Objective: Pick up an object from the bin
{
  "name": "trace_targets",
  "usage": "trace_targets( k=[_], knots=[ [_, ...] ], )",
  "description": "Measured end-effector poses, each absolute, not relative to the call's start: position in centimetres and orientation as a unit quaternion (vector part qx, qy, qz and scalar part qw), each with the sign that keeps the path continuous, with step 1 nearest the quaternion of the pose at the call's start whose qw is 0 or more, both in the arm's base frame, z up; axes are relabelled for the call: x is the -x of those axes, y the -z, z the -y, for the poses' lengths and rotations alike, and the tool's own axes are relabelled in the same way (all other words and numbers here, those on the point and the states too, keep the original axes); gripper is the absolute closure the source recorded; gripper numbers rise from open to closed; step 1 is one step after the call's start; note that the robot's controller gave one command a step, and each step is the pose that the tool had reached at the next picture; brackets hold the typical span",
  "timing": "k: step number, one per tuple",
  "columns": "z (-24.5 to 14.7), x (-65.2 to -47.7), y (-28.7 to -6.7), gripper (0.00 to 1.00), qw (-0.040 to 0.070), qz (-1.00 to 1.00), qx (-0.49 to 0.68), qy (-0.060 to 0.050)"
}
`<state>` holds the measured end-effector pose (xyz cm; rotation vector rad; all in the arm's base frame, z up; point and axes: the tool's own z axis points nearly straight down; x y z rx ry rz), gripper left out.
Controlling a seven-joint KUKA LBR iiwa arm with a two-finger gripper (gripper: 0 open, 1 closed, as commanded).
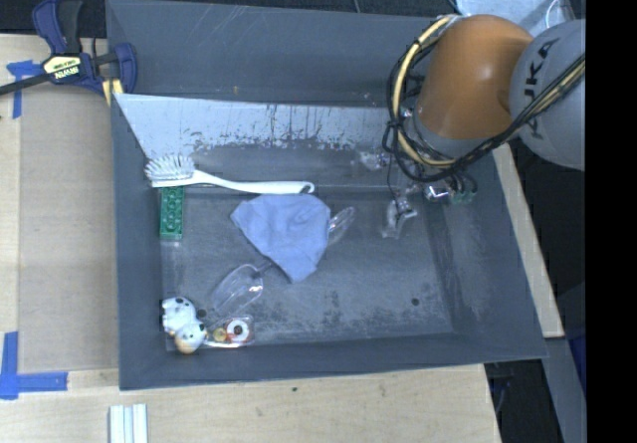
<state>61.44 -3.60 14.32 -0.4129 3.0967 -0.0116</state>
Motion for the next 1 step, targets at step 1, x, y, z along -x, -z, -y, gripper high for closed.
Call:
trace_targets(
  k=[1],
  knots=[
    [-1.72,-59.51,-10.01,0.0,-0.001,-0.988,0.152,-0.002]
  ],
)
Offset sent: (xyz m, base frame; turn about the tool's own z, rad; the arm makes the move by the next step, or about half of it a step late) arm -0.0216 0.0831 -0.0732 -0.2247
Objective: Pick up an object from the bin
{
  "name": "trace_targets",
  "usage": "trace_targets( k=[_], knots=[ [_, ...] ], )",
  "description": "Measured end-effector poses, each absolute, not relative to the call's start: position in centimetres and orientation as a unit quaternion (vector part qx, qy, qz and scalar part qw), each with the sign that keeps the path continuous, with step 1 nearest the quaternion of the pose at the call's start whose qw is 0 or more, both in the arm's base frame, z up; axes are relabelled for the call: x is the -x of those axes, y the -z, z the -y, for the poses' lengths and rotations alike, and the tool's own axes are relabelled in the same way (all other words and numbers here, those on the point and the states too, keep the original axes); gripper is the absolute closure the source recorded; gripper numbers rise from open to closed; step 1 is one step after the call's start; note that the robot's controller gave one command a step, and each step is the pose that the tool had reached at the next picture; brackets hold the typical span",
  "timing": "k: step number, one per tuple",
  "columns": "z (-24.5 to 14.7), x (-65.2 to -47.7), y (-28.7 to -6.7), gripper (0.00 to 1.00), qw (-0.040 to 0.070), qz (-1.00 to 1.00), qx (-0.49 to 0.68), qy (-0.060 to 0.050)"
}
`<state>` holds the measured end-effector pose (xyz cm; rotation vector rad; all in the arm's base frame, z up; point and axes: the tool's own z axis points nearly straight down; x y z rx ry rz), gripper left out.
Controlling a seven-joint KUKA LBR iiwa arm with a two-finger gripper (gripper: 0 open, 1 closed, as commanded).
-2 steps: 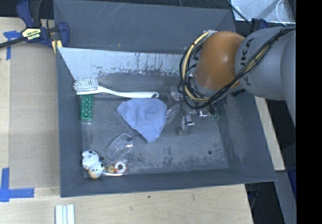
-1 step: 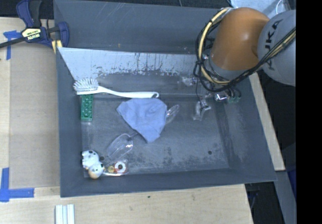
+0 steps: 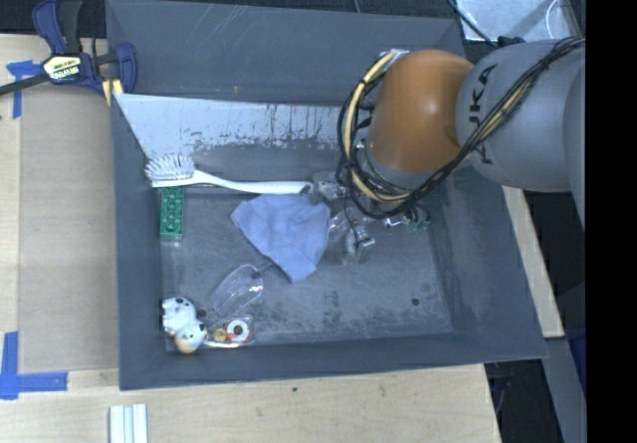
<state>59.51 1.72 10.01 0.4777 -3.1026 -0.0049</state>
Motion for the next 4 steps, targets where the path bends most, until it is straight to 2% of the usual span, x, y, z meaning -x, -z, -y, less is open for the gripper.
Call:
trace_targets(
  k=[1,2,3,4],
  knots=[
    [-4.7,-59.4,-7.1,0.0,-0.009,0.97,-0.242,-0.005],
    [-5.1,-59.2,-7.2,1.0,-0.004,0.969,-0.245,0.0],
    [-5.1,-59.2,-7.2,1.0,-0.004,0.969,-0.245,0.0],
    [-5.1,-59.0,-8.3,1.0,-0.003,0.969,-0.245,0.0]
  ],
)
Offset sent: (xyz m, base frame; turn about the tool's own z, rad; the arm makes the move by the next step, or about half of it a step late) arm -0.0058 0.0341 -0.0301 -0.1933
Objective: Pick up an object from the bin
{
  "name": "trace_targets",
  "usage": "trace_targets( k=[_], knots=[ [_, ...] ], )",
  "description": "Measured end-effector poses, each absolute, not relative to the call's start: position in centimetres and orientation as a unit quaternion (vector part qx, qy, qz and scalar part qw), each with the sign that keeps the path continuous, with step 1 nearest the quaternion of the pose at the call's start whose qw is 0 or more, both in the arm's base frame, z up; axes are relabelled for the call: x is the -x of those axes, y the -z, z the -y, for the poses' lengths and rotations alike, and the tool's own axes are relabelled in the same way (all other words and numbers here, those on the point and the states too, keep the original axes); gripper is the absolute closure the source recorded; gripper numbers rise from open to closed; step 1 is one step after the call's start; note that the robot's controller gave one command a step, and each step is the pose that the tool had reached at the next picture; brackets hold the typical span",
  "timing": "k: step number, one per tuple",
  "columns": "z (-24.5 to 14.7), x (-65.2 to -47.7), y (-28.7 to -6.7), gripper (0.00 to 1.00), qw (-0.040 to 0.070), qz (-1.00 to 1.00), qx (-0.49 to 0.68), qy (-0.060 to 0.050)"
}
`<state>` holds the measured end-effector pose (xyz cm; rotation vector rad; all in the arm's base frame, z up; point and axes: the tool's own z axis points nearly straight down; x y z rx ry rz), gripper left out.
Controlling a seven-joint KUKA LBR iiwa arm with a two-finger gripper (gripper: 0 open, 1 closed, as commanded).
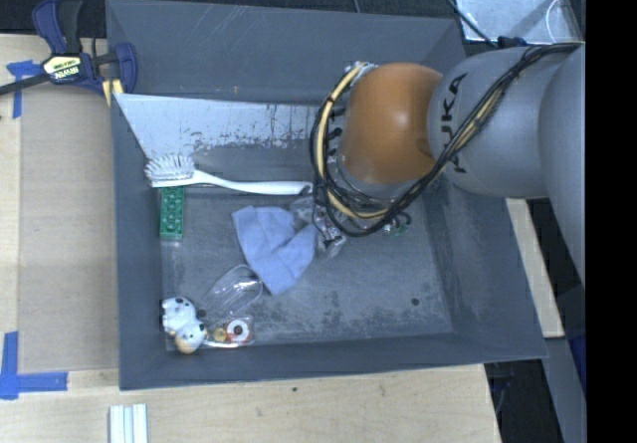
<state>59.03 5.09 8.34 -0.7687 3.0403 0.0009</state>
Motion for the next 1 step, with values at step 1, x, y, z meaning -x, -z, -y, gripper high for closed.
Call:
trace_targets(
  k=[1],
  knots=[
    [-5.1,-58.92,-13.17,1.0,0.001,-0.97,0.244,-0.001]
  ],
)
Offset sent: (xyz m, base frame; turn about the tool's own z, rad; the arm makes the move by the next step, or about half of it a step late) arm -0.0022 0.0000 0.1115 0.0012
